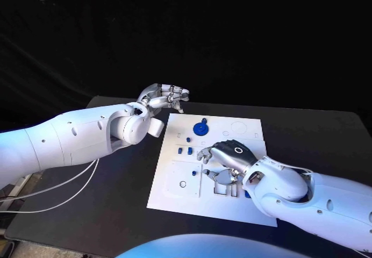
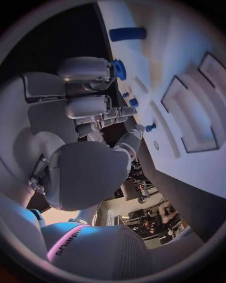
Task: Assemble the parts on the task board
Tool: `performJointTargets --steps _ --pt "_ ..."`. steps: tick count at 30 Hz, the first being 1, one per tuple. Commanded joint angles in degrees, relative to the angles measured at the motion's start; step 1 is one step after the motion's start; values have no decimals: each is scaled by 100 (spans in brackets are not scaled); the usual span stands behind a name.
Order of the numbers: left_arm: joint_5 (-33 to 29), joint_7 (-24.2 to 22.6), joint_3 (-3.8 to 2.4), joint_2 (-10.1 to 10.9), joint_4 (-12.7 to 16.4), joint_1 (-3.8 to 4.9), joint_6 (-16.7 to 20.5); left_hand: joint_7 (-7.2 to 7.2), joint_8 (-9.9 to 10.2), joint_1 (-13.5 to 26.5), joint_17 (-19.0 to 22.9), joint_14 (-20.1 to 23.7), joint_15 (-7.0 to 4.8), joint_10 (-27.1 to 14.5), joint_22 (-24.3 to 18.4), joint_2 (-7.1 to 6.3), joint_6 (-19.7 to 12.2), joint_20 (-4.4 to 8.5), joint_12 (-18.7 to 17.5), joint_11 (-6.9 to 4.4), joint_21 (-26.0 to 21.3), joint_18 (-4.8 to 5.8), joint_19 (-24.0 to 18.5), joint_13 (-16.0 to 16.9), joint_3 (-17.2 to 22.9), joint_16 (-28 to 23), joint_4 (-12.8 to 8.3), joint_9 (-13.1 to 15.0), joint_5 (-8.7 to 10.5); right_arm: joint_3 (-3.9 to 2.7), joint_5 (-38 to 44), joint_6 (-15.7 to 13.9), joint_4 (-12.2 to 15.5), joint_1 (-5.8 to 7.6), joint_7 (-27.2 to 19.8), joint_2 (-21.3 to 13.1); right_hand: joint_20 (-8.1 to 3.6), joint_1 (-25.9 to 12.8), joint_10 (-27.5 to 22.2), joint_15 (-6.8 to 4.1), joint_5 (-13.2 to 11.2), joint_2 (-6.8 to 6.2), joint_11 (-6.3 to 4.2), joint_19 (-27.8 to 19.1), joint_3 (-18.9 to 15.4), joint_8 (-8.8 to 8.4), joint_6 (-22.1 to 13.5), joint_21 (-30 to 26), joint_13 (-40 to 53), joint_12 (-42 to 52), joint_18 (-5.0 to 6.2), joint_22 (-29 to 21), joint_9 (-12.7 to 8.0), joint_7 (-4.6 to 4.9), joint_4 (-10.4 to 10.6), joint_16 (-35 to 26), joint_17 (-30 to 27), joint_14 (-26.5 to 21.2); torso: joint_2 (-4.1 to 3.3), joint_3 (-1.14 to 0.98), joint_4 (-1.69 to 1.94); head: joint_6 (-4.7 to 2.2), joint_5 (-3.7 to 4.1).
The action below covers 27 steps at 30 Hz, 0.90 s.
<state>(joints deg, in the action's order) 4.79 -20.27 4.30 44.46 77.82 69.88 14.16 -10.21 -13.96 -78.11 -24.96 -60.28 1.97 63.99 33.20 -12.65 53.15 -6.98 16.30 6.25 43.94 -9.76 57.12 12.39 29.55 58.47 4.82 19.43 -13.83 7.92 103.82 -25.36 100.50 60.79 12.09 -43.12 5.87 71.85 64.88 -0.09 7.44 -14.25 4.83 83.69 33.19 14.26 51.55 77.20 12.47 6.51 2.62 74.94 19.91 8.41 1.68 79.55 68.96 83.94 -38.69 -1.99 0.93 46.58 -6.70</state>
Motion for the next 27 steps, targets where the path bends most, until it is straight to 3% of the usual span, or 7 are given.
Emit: performJointTargets --steps 1,5,8,12,13,21,27 --pt "-30 -15 -5 -1 9 6 -98 -13 24 -16 8 13 13 -37 -7 24 -19 -38 18 -11 -33 -68 16 -1 -23 -18 4 -5 -26 -35 -161 42 95 168 84 -229 29 3 -83 36 60 -31 7 -63 -40 2 23 -112 -1 30 59 834 12 -9 7 -33 -5 175 2 11 -1 -75 123" --pt "-30 -16 -5 2 12 6 -120 -13 24 -16 8 13 13 -37 -7 24 -19 -38 18 -11 -33 -68 16 -1 -23 -18 4 -5 -26 -64 -484 483 79 443 75 -564 49 -38 -314 60 56 -77 36 -200 -233 -40 -29 -402 -48 -10 117 697 6 -46 87 -69 -77 157 7 27 -3 -147 231" --pt "-30 -22 -4 5 15 5 -129 -13 24 -19 10 14 13 -39 -9 33 -18 -39 21 -12 -38 -68 17 0 -23 -17 6 -6 -25 -75 -578 776 61 587 43 -823 99 35 -630 115 200 -40 99 -364 -676 -122 -144 -754 -123 -10 180 534 -10 -111 172 -170 -258 77 6 37 -8 -178 275" --pt "-31 -30 -4 18 19 4 -131 -13 24 -19 10 14 13 -39 -9 33 -18 -39 21 -12 -38 -68 17 0 -23 -17 6 -6 -25 -82 -617 1095 32 688 -14 -1061 158 610 -949 175 274 325 162 -422 -2094 -248 -210 -1004 -280 195 220 426 -33 -210 525 -203 -374 18 9 40 -20 -205 288" --pt "-31 -31 -3 25 19 4 -129 -13 24 -19 10 14 13 -39 -9 33 -18 -39 21 -12 -38 -68 17 0 -23 -17 6 -6 -25 -83 -576 1189 21 709 -30 -1114 161 695 -970 174 273 346 158 -412 -2214 -261 -196 -1003 -303 242 216 431 -37 -209 605 -194 -370 19 11 31 -25 -205 287" --pt "-31 -24 -2 43 21 3 -121 -13 24 -19 10 14 13 -39 -9 33 -18 -39 21 -12 -38 -68 17 0 -23 -17 6 -6 -25 -72 -495 1419 -29 734 -88 -1135 130 873 -854 138 303 403 116 -305 -2298 -207 -3 -836 -324 426 183 517 -21 -184 765 -90 -208 86 3 31 -4 -208 305" --pt "-31 -14 -1 53 7 3 -119 -12 24 -25 12 15 13 -40 -11 42 -16 -40 25 -13 -42 -69 18 1 -22 -16 6 -6 -24 -55 -462 1311 -102 698 -151 -1007 98 977 -734 101 338 431 74 -220 -2251 -218 60 -698 -341 551 154 588 -36 -152 856 -42 -132 127 0 32 1 -195 302"
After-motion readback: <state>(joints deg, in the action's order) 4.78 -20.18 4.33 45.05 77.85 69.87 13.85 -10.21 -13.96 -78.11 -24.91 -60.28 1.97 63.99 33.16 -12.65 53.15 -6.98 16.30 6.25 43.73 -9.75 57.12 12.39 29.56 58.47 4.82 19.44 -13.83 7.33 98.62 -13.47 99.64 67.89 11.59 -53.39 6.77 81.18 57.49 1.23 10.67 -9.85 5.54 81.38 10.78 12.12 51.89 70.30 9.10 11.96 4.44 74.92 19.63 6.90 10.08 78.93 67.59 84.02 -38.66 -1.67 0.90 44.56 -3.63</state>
